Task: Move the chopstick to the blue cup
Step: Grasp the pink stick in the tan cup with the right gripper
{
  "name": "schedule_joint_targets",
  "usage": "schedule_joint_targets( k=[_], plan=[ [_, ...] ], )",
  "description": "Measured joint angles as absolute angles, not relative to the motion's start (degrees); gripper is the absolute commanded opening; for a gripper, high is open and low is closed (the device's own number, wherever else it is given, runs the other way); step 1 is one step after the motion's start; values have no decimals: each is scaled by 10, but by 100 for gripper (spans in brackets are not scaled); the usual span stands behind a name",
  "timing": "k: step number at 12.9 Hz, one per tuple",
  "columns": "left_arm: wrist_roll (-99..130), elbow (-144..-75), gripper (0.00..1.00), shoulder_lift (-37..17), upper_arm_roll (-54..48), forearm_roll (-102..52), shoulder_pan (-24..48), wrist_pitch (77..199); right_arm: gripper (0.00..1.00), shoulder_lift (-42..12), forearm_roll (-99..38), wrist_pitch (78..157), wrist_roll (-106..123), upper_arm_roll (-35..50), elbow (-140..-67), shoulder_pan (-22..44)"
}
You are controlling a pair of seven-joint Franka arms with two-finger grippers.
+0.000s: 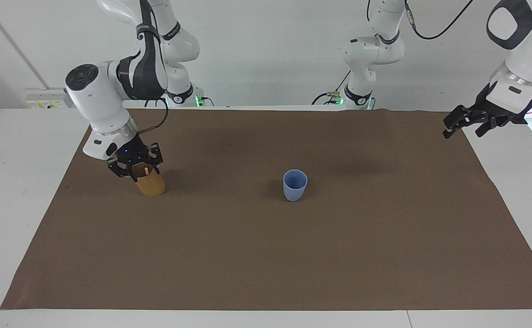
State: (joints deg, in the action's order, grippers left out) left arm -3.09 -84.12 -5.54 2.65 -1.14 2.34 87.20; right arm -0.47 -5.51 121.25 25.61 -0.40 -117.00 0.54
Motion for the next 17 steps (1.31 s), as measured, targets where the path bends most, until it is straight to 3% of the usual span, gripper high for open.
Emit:
schedule_joint_targets(
  k=[7,13,17],
  plan=[
    [-31,-842,100,-57,28,-12,19,866,40,-3,-55,1189,268,-5,-1170,4],
    [-31,-843,100,-56,29,-12,19,866,37,0,-55,1191,268,-6,-1170,4],
    [-31,-843,100,-56,29,-12,19,865,1,0,-55,1191,268,-5,-1170,4]
  ],
)
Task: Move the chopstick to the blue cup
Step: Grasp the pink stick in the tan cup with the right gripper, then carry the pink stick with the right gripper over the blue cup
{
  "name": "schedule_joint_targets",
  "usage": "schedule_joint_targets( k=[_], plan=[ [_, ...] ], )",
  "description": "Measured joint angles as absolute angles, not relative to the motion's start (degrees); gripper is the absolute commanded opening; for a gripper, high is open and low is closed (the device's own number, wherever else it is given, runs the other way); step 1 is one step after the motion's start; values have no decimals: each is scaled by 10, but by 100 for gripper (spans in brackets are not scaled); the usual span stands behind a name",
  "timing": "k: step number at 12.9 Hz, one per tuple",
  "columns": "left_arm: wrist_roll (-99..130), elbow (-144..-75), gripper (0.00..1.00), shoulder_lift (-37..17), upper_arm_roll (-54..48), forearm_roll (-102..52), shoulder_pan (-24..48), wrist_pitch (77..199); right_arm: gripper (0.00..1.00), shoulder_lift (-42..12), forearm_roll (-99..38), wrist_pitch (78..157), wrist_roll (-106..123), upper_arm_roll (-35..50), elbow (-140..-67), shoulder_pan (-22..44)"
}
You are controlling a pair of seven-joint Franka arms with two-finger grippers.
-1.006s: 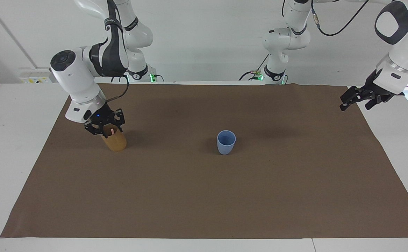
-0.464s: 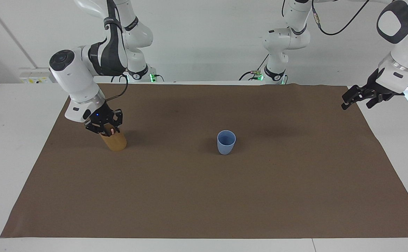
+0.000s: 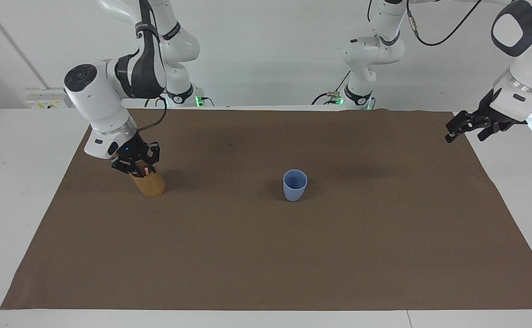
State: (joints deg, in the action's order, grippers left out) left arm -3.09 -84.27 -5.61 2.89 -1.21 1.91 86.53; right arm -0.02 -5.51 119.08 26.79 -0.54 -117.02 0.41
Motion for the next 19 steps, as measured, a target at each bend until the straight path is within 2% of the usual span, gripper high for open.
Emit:
schedule_joint_targets(
  k=[4,6,11,13,16,19],
  plan=[
    [-31,-843,100,-56,29,-12,19,865,0,1,-54,1190,269,-5,-1161,4],
    [-31,-843,100,-56,29,-12,19,865,0,4,-52,1153,272,-6,-1127,4],
    [-31,-843,100,-56,29,-12,19,865,0,22,-25,960,275,1,-939,17],
    [-31,-843,100,-56,29,-12,19,865,0,23,-26,936,235,4,-889,51],
    [-31,-843,100,-56,29,-12,19,865,0,4,-37,1013,62,10,-883,128],
    [-31,-843,100,-56,29,-12,19,865,0,-40,-56,1113,-123,13,-886,198]
  ],
)
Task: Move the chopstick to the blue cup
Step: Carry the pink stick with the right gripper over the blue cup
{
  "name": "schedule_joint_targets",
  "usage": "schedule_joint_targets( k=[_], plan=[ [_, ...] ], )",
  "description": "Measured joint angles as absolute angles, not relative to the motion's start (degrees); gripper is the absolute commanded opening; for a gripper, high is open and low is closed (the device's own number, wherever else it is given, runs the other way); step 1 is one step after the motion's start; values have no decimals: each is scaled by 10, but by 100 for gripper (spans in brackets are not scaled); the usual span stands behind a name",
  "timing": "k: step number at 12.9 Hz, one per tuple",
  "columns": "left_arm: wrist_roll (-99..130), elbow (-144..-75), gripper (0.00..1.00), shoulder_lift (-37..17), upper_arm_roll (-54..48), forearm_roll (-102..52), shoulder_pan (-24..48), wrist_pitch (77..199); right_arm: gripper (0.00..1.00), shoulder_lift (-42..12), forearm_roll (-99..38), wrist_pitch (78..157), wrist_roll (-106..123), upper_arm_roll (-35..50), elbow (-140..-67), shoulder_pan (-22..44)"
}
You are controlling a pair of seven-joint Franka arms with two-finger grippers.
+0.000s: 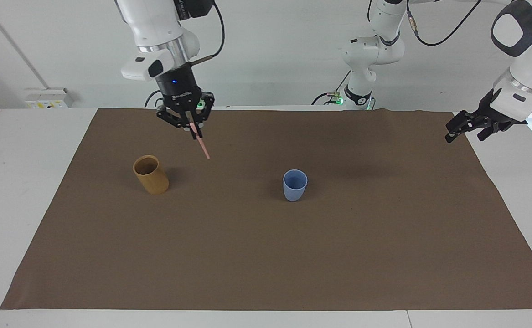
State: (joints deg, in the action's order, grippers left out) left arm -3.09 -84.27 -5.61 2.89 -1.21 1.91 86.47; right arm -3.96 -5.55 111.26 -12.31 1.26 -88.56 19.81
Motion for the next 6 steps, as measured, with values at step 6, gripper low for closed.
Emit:
schedule_joint_targets(
  k=[6],
  plan=[
    [-31,-843,100,-56,29,-12,19,864,0,-132,-25,1272,-390,13,-886,329]
  ],
)
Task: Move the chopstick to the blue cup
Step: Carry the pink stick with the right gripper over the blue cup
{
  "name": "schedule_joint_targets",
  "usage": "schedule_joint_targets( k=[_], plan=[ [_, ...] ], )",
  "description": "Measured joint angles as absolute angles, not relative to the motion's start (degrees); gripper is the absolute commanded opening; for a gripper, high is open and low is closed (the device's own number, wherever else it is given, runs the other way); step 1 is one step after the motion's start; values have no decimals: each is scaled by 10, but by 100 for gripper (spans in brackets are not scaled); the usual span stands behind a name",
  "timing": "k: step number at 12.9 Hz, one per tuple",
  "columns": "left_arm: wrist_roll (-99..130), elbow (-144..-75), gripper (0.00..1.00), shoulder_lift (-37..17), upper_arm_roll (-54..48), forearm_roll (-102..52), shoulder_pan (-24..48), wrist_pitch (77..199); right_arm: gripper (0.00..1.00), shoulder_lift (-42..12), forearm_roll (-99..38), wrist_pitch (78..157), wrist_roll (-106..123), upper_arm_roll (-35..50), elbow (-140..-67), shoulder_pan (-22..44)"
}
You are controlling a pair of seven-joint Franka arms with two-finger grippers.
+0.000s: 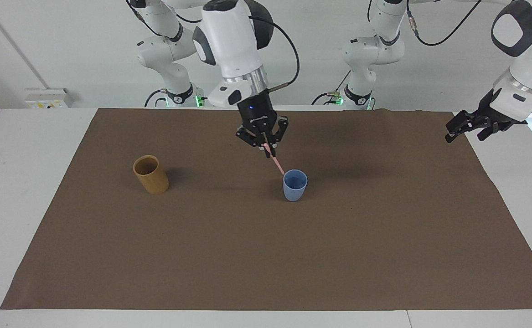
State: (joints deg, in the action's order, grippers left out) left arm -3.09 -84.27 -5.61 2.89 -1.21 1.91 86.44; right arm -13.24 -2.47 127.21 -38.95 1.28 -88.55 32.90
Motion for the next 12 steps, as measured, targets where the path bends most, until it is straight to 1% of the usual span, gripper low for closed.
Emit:
schedule_joint_targets(
  k=[3,8,10,11,12],
  plan=[
    [-31,-843,100,-56,29,-12,19,864,0,-154,-10,1281,-411,11,-888,341],
    [-31,-843,100,-56,29,-12,19,864,0,-144,-9,1281,-403,8,-921,339],
    [-31,-843,100,-56,29,-12,19,864,6,-137,-9,1281,-403,9,-934,341],
    [-31,-843,100,-56,29,-12,19,864,11,-134,-9,1282,-403,9,-939,341],
    [-31,-843,100,-56,29,-12,19,864,29,-132,-10,1286,-403,10,-942,341]
  ],
)
